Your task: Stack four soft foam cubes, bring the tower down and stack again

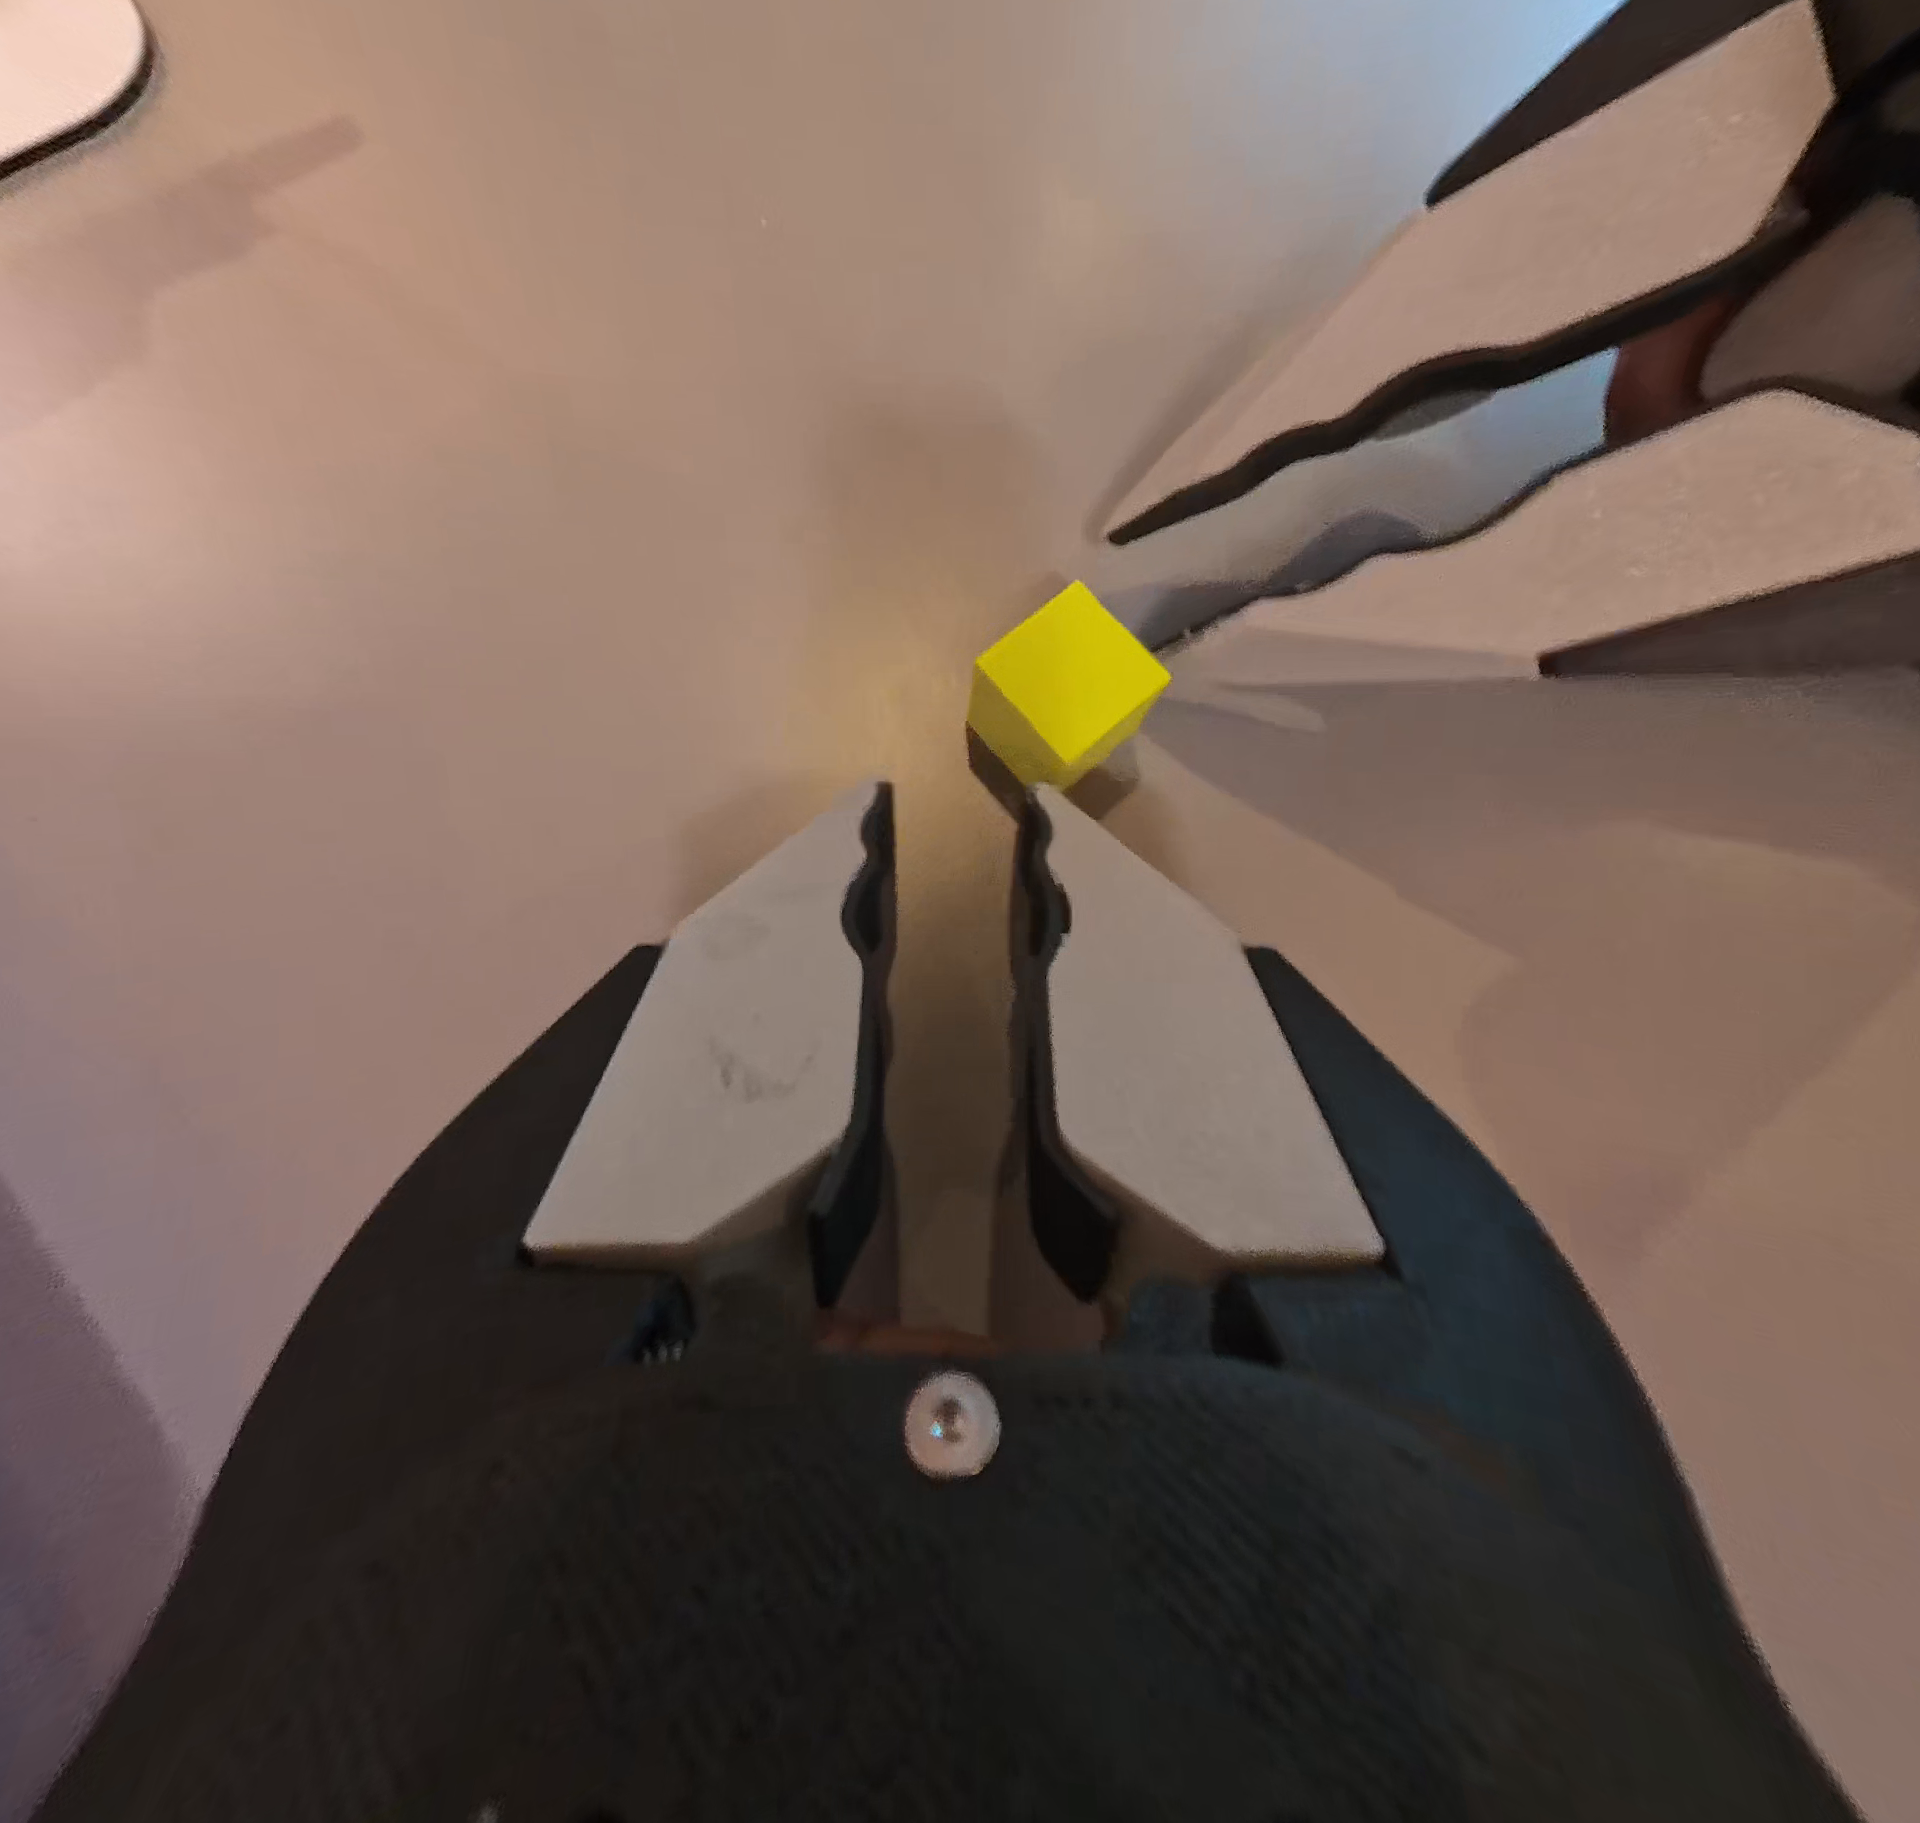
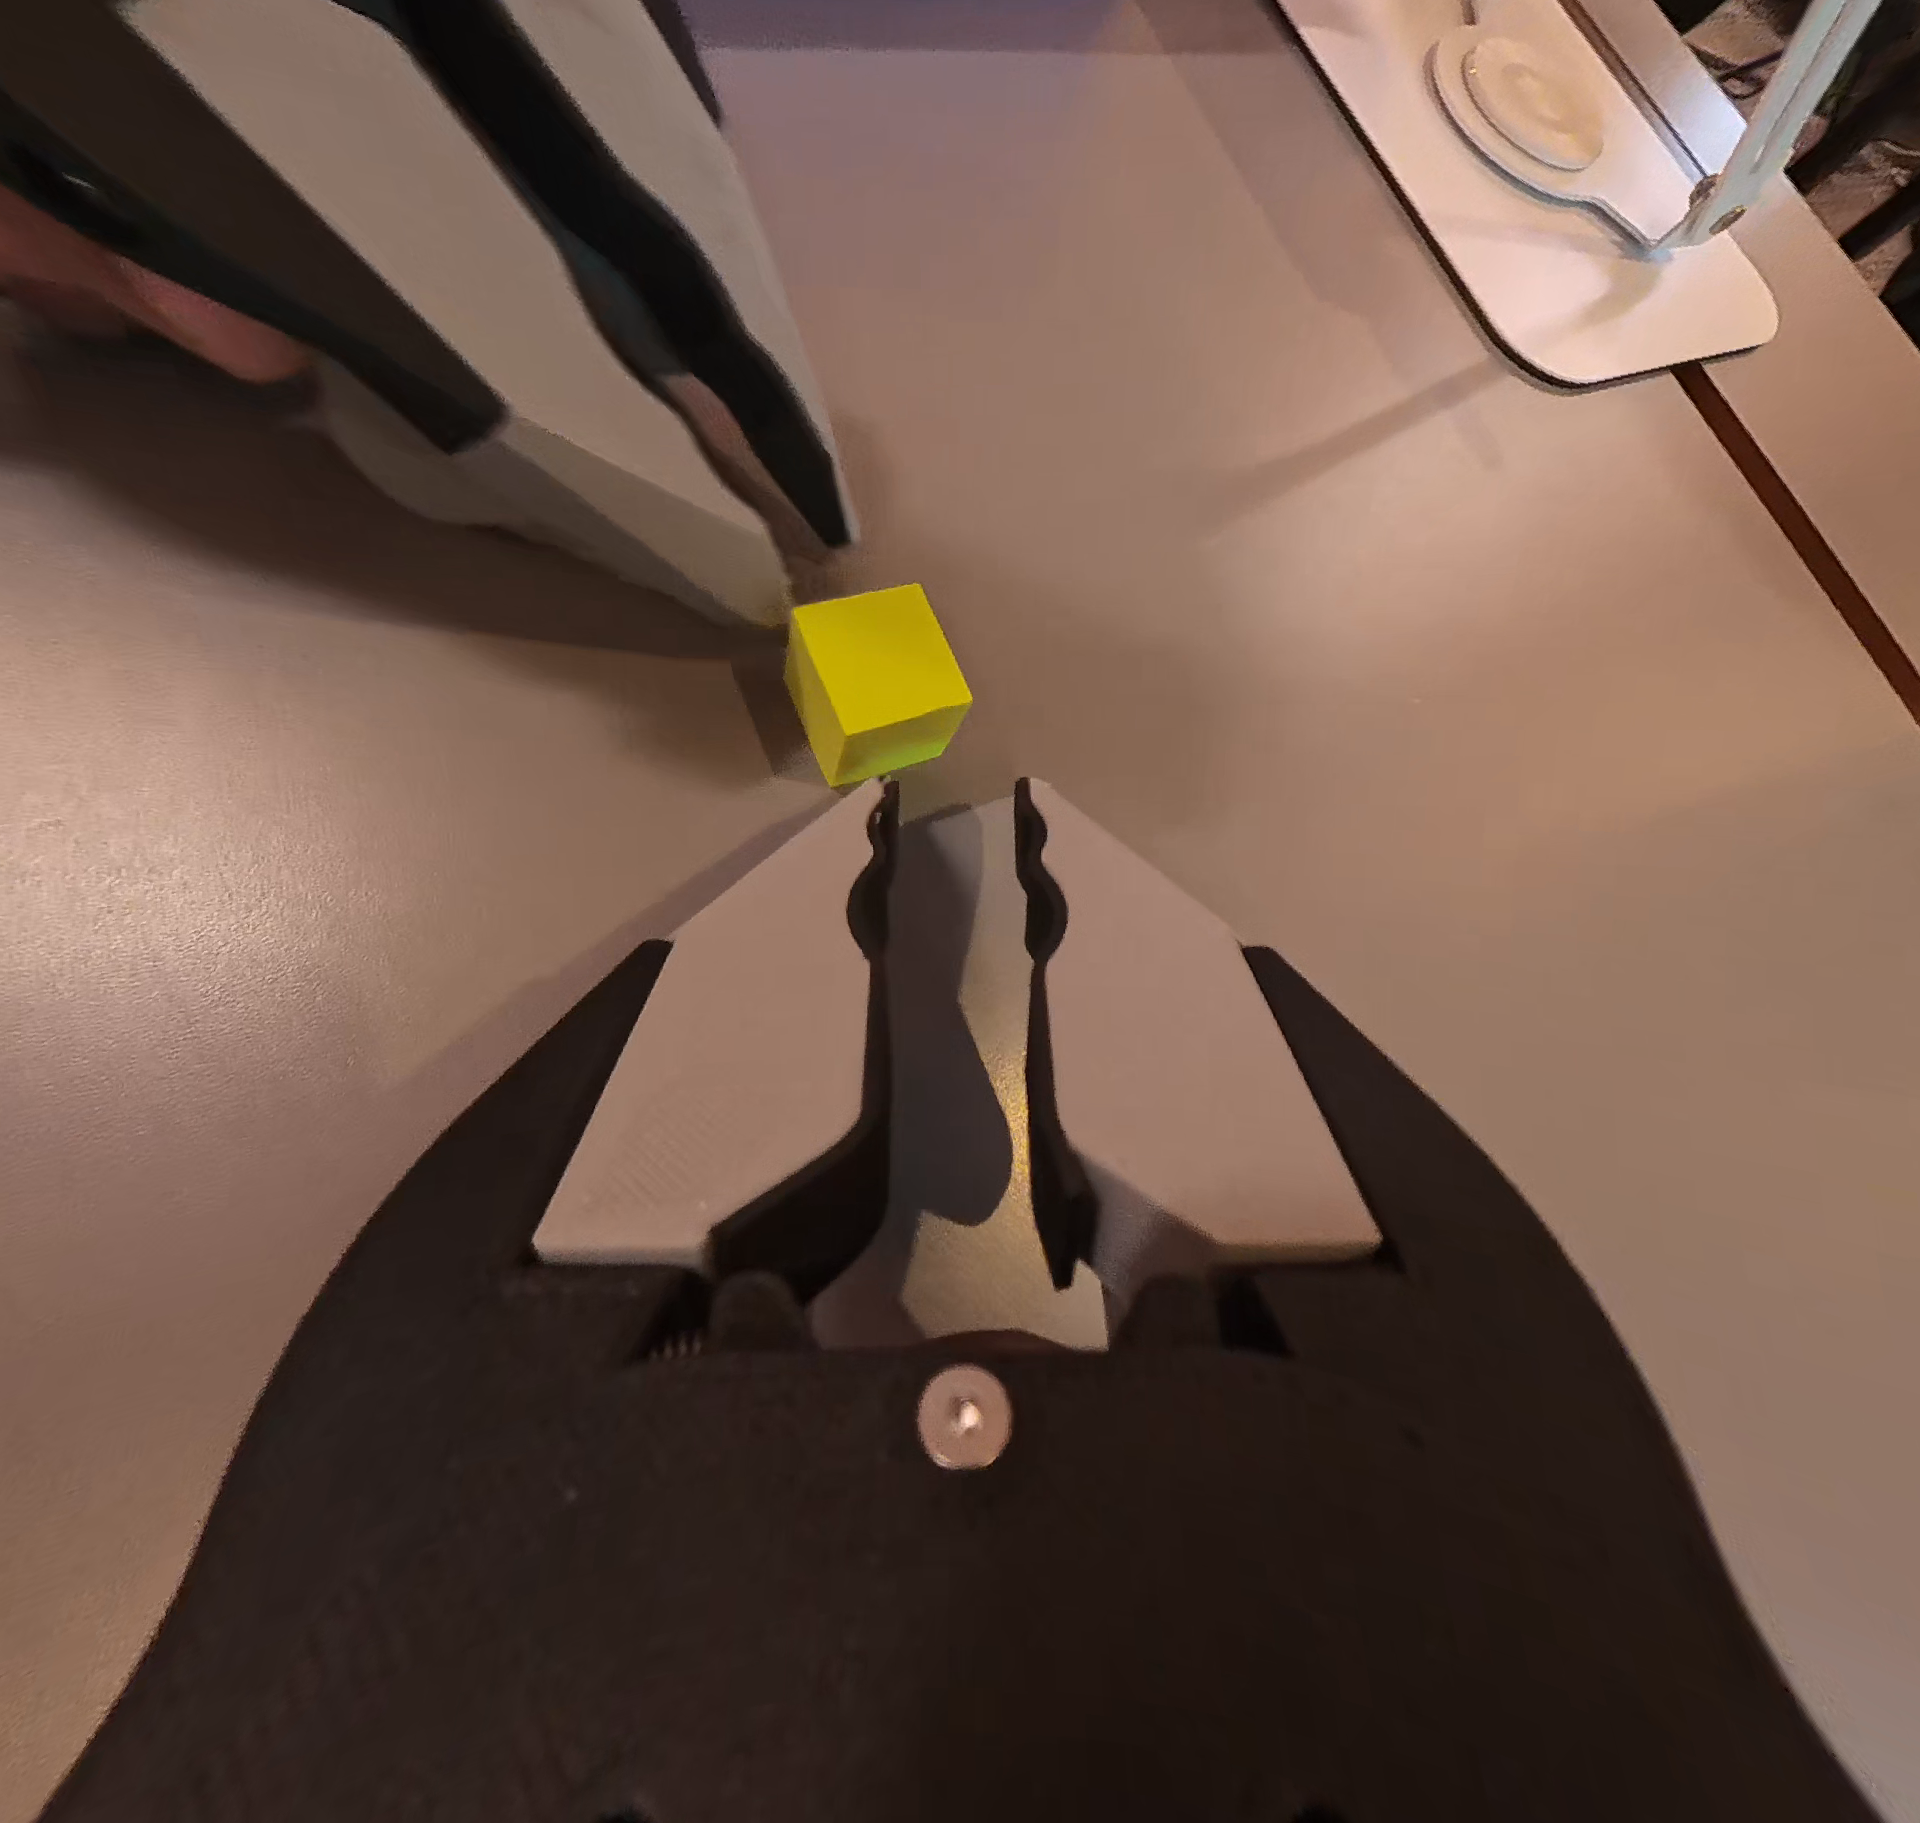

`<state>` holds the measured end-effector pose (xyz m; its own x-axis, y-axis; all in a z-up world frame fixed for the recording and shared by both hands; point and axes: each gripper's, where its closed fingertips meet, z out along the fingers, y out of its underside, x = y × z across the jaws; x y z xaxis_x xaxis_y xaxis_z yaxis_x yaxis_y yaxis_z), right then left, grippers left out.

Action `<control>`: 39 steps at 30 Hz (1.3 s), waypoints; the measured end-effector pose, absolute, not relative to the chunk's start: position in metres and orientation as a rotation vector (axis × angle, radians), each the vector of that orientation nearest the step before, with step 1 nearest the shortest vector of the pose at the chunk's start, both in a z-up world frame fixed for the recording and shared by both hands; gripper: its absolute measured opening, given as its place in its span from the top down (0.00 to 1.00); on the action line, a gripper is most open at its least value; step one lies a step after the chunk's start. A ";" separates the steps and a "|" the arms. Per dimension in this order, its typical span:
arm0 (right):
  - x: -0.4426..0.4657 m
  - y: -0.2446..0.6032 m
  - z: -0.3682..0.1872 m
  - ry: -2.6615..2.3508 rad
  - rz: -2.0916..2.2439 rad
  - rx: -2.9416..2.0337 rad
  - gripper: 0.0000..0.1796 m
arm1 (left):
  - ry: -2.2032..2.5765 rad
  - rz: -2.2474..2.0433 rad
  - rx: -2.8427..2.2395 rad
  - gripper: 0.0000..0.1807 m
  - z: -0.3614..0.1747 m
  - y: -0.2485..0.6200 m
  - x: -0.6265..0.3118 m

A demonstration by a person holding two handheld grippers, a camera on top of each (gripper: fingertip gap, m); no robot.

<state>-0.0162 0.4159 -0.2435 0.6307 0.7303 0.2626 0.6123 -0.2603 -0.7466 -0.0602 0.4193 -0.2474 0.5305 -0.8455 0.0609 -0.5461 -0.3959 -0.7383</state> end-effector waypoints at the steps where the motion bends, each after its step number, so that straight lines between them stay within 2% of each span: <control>1: -0.015 0.416 -0.243 -1.048 0.171 -1.971 0.89 | 1.120 -0.581 -2.089 0.84 -0.242 0.415 -0.064; 6: -0.013 0.418 -0.242 -1.038 0.161 -1.972 0.89 | 0.972 -0.682 -1.980 0.82 -0.164 0.408 -0.110; 9: -0.014 0.417 -0.247 -1.051 0.155 -1.987 0.89 | 0.805 -0.607 -1.879 0.83 -0.098 0.435 -0.168; 11: -0.014 0.418 -0.249 -1.059 0.139 -1.993 0.89 | 0.695 -0.505 -1.871 0.85 -0.074 0.461 -0.213; 14: -0.013 0.418 -0.249 -1.055 0.131 -1.991 0.89 | 0.605 -0.378 -1.998 0.84 -0.089 0.496 -0.267; 18: -0.012 0.419 -0.249 -1.041 0.133 -1.997 0.89 | 0.623 -0.254 -2.251 0.71 -0.161 0.522 -0.303; 23: -0.010 0.420 -0.250 -1.038 0.120 -2.003 0.89 | 0.682 -0.130 -2.410 0.69 -0.218 0.531 -0.316; 26: -0.009 0.420 -0.250 -1.038 0.121 -2.006 0.89 | 0.773 -0.095 -2.468 0.69 -0.237 0.526 -0.313; 27: -0.009 0.420 -0.250 -1.039 0.122 -2.007 0.89 | 0.816 -0.062 -2.490 0.73 -0.245 0.524 -0.315; 28: -0.009 0.420 -0.251 -1.040 0.122 -2.007 0.89 | 0.859 -0.034 -2.502 0.83 -0.251 0.523 -0.316; 31: -0.009 0.420 -0.251 -1.045 0.116 -2.004 0.89 | 0.893 0.051 -2.465 0.85 -0.242 0.531 -0.324; 33: -0.009 0.420 -0.251 -1.046 0.113 -2.004 0.89 | 0.863 0.073 -2.371 0.85 -0.217 0.540 -0.327; 39: -0.009 0.420 -0.252 -1.049 0.110 -2.008 0.89 | 1.000 -0.280 -1.841 0.85 -0.089 0.507 -0.241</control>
<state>-0.0093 0.4201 -0.2519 0.6452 0.7093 0.2841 0.6352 -0.2913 -0.7154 -0.2406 0.5071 -0.0892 0.6336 -0.7387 -0.2300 -0.5115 -0.1769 -0.8409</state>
